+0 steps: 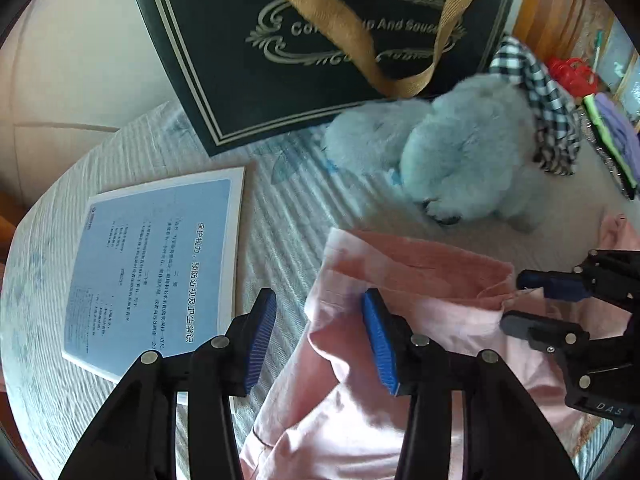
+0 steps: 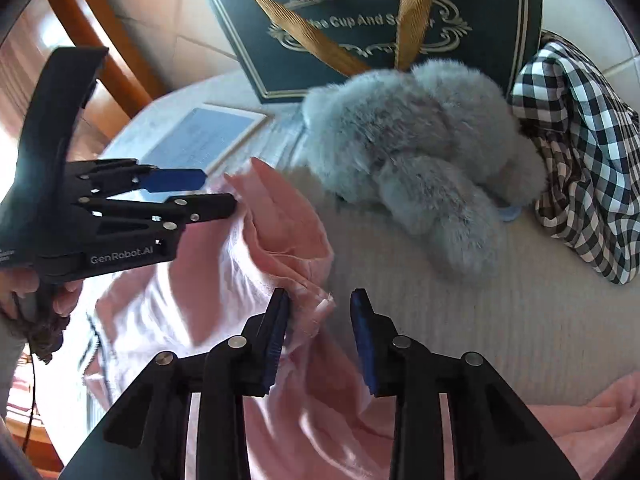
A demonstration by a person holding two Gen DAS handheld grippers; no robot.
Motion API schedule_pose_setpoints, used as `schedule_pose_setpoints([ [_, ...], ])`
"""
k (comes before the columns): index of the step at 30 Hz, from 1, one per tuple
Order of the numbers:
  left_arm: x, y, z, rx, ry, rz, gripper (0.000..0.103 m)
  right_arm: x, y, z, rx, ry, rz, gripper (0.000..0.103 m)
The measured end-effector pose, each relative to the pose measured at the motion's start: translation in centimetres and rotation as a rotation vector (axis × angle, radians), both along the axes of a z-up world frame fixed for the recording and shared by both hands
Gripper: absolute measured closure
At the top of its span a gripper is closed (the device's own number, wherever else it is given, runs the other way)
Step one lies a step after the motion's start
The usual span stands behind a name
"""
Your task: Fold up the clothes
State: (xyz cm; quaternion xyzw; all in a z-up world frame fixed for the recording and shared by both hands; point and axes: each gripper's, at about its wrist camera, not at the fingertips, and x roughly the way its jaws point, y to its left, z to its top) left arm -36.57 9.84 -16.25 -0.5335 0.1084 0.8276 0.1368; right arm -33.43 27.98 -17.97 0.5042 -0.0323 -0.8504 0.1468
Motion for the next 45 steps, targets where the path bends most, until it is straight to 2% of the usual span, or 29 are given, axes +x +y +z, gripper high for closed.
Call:
schedule_pose_setpoints([
  [3,-0.6,-0.2,-0.3,-0.011,-0.021,0.037,0.057,-0.1,2.0,0.3,0.094,0.032,-0.136,0.074],
  [5,0.0,-0.7,0.4,-0.014,-0.017,0.036,0.057,1.3,4.9,1.7,0.026,0.055,-0.186,0.074],
  [7,1.5,-1.8,2.0,0.015,0.010,0.027,0.057,3.2,7.9,3.4,-0.027,0.083,-0.222,0.074],
  [10,4.6,-4.1,4.0,0.044,0.035,0.041,0.057,7.3,12.8,5.4,0.009,0.112,-0.273,0.074],
  [12,6.8,-5.6,4.5,0.033,0.043,0.065,0.057,9.9,16.7,6.3,0.042,0.095,-0.335,0.066],
  [13,7.9,-6.2,4.5,0.024,0.045,0.078,0.057,10.9,18.5,6.5,0.062,0.089,-0.373,0.055],
  [14,8.9,-6.8,4.5,0.018,0.043,0.092,0.057,11.9,20.4,6.6,0.070,0.085,-0.415,0.051],
  [15,9.6,-7.3,4.0,0.019,0.032,0.106,0.057,12.7,22.1,6.7,0.055,0.072,-0.450,0.051],
  [16,10.2,-7.7,3.5,0.019,0.020,0.121,0.057,13.5,23.8,6.8,0.036,0.057,-0.481,0.047],
  [17,10.9,-8.2,3.0,0.020,0.008,0.136,0.057,14.2,25.1,6.6,0.014,0.039,-0.499,0.037],
  [21,12.7,-9.3,1.2,0.034,-0.031,0.200,0.057,15.0,26.6,4.7,0.001,-0.014,-0.501,0.034],
  [25,13.0,-10.0,0.7,0.062,-0.028,0.244,0.057,16.0,26.2,3.7,-0.004,-0.035,-0.471,0.034],
  [32,10.6,-9.6,0.7,0.111,0.004,0.192,0.050,21.6,26.9,3.7,-0.012,-0.042,-0.509,0.029],
  [34,9.9,-8.7,-0.1,0.096,-0.021,0.173,0.049,23.6,27.3,3.4,-0.012,-0.055,-0.520,0.028],
  [36,10.2,-7.7,-0.2,0.055,0.003,0.150,0.048,25.3,27.6,2.9,-0.019,-0.064,-0.528,0.028],
  [38,10.6,-7.3,-0.2,0.044,-0.011,0.152,0.052,26.9,27.8,2.3,-0.040,-0.069,-0.533,0.028],
  [40,10.9,-7.1,0.0,0.043,-0.035,0.154,0.063,27.9,27.7,1.7,-0.059,-0.074,-0.537,0.028],
  [42,11.3,-6.8,0.2,0.050,-0.062,0.146,0.091,28.5,27.3,1.0,-0.076,-0.076,-0.531,0.028],
  [45,11.6,-6.0,0.3,0.014,-0.054,0.121,0.094,28.2,26.3,0.2,-0.082,-0.053,-0.510,0.027],
])
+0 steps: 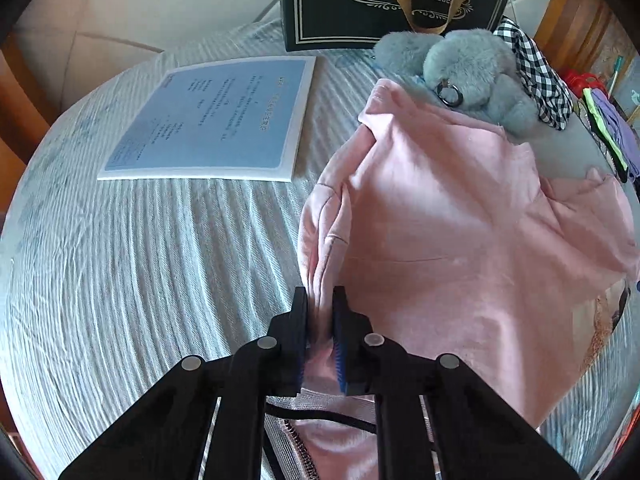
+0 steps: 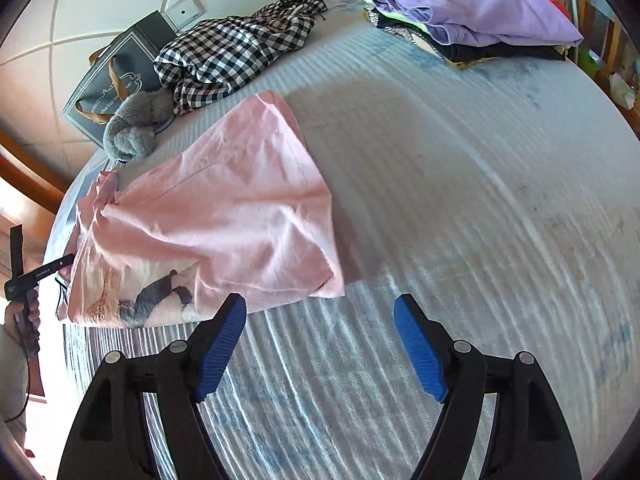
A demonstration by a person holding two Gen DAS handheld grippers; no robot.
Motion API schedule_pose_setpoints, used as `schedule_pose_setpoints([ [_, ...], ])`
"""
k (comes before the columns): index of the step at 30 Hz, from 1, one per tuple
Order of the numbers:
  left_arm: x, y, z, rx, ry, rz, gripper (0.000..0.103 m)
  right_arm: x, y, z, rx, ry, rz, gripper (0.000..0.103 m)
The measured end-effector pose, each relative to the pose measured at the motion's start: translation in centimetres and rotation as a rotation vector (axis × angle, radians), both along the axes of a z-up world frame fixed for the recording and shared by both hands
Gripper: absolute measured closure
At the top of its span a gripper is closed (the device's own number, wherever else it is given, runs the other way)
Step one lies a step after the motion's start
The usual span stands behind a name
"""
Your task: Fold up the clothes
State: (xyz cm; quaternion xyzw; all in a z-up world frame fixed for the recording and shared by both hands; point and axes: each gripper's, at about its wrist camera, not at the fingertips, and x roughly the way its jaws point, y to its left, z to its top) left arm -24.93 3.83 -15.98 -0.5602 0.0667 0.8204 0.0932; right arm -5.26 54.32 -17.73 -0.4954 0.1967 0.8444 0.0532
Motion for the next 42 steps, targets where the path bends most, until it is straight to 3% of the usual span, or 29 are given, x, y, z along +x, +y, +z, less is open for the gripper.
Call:
schedule_pose_setpoints([
  [2,-0.3,0.0,0.0,0.000,-0.010,0.033,0.095,-1.0,-0.4,-0.4,0.007,0.033,-0.016,0.027],
  [3,-0.5,0.0,0.1,-0.003,-0.014,0.051,0.096,-1.6,-0.7,-0.4,0.024,0.051,-0.024,0.032],
  [5,-0.5,-0.1,0.2,-0.034,-0.012,0.086,0.096,-3.3,-1.6,-0.3,0.081,0.037,-0.023,0.072],
  [7,-0.4,-0.4,0.3,-0.056,-0.010,0.106,0.096,-4.5,-2.4,-0.1,0.145,-0.001,-0.024,0.091],
  [11,-0.8,-0.8,0.5,-0.027,-0.022,0.110,0.087,-4.3,-0.7,-0.2,0.091,-0.027,-0.089,0.088],
  [12,-0.6,-1.1,0.8,-0.002,-0.029,0.117,0.087,-4.1,-0.2,-0.1,0.079,-0.024,-0.105,0.082],
  [13,0.1,-1.4,1.4,0.016,-0.018,0.122,0.087,-3.7,0.1,0.3,0.093,-0.023,-0.120,0.067],
  [14,0.9,-1.8,2.0,0.035,-0.006,0.127,0.080,-3.3,0.2,0.8,0.104,-0.012,-0.129,0.062],
  [15,1.6,-2.1,2.7,0.048,0.006,0.130,0.064,-2.8,0.3,1.4,0.110,0.002,-0.136,0.062],
  [17,2.8,-2.6,3.6,0.047,0.023,0.130,0.054,-2.1,0.4,2.6,0.104,0.039,-0.132,0.061],
  [25,6.2,-3.4,4.6,0.053,0.031,0.131,0.054,-3.0,-2.2,5.6,0.154,0.053,-0.026,0.061],
  [31,7.6,-3.8,4.4,0.100,0.026,0.154,0.054,-3.2,-4.1,5.3,0.177,-0.001,0.011,0.061],
  [34,9.0,-2.2,4.8,0.068,0.044,0.158,0.054,-2.5,-4.5,5.3,0.187,-0.018,0.035,0.061],
  [37,10.7,0.0,5.1,0.094,0.028,0.179,0.052,-2.5,-4.3,5.7,0.184,-0.006,0.076,0.061],
  [39,11.8,2.2,5.2,0.112,0.020,0.194,0.040,-3.3,-3.9,6.2,0.187,0.008,0.120,0.061],
  [42,13.3,5.9,5.5,0.146,0.040,0.225,0.038,-6.0,-3.0,7.1,0.199,0.044,0.207,0.061],
])
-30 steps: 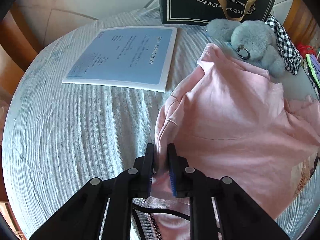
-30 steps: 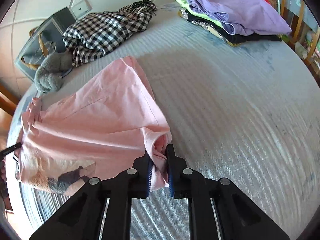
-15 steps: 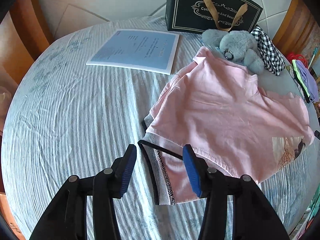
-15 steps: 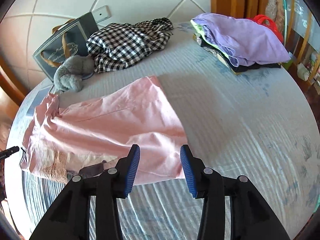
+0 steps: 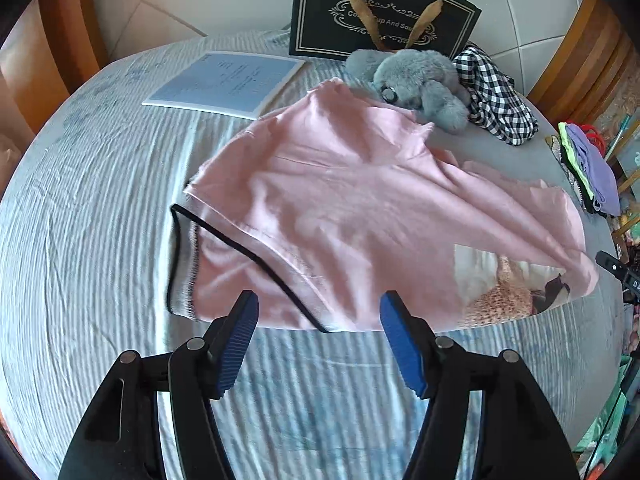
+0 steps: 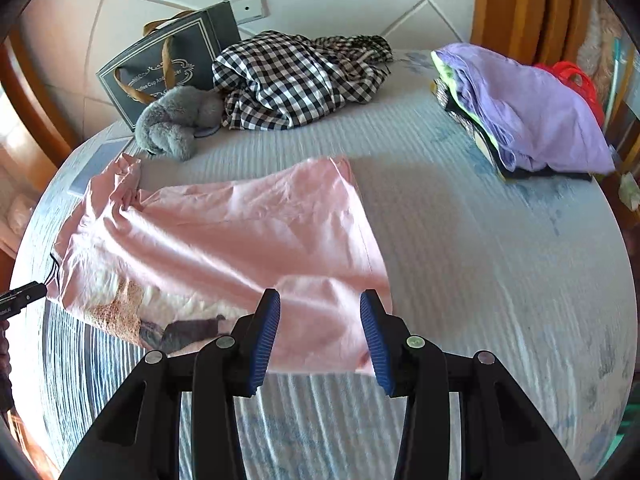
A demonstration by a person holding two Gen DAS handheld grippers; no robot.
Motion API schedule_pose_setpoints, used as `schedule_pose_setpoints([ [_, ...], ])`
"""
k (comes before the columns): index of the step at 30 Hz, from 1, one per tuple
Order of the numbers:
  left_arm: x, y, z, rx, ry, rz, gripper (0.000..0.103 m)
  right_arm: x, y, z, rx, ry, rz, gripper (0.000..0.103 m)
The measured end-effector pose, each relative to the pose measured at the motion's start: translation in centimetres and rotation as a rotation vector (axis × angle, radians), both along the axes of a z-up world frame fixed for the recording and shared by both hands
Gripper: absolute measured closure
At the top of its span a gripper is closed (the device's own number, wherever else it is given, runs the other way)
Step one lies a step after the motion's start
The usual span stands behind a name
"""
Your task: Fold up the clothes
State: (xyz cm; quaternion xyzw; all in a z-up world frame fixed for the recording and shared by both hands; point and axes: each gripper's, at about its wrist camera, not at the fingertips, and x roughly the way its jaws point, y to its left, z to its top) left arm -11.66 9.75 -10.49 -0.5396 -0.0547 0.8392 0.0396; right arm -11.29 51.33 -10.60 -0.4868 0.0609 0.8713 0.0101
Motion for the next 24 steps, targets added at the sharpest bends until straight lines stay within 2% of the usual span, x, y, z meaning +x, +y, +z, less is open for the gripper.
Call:
schedule_pose_setpoints([
  [3,0.9,3.8,-0.4,0.027,0.021,0.076,0.038,-4.2,1.1,0.5,0.019,0.016,0.133,0.061],
  [6,1.7,7.6,-1.4,0.019,0.037,0.196,0.039,-8.6,1.5,-0.2,0.034,0.015,0.349,0.073],
  [7,2.0,8.6,-1.7,0.025,0.026,0.252,0.041,-9.7,1.3,-0.7,0.038,-0.001,0.423,0.075],
  [8,2.2,9.5,-2.0,0.040,0.014,0.300,0.048,-10.6,0.9,-1.2,0.046,-0.023,0.493,0.077],
  [9,2.4,10.5,-2.4,0.075,0.001,0.327,0.050,-11.0,0.3,-1.6,0.051,-0.039,0.570,0.079],
  [10,2.5,11.6,-2.7,0.078,-0.009,0.353,0.051,-11.0,-0.3,-2.0,0.051,-0.049,0.649,0.079],
  [12,2.7,13.7,-2.7,0.055,-0.004,0.390,0.063,-10.7,-1.3,-3.0,0.075,-0.082,0.773,0.080],
  [13,2.8,14.5,-2.8,0.052,-0.002,0.408,0.063,-10.6,-1.6,-3.7,0.103,-0.103,0.815,0.081],
  [14,2.8,15.3,-3.0,0.054,-0.008,0.418,0.063,-10.7,-1.4,-4.5,0.139,-0.122,0.825,0.084],
  [15,2.7,15.9,-3.2,0.051,-0.018,0.423,0.063,-10.8,-0.8,-4.9,0.143,-0.122,0.820,0.085],
  [16,2.7,16.4,-3.4,0.044,-0.028,0.429,0.063,-11.1,0.0,-5.2,0.145,-0.123,0.803,0.089],
  [17,2.6,16.8,-3.6,0.031,-0.036,0.437,0.063,-11.5,0.9,-5.0,0.149,-0.123,0.760,0.093],
  [19,2.7,17.2,-3.7,0.035,-0.037,0.454,0.063,-12.0,2.7,-4.3,0.176,-0.099,0.694,0.093],
  [21,3.0,17.3,-3.6,0.040,-0.032,0.478,0.063,-12.0,4.5,-3.1,0.061,-0.102,0.680,0.092],
  [22,3.1,17.2,-3.6,0.043,-0.030,0.490,0.063,-11.8,5.0,-2.6,0.035,-0.096,0.681,0.090],
  [24,3.3,17.2,-3.6,0.050,-0.029,0.508,0.062,-11.3,5.8,-1.6,-0.015,-0.085,0.681,0.077],
])
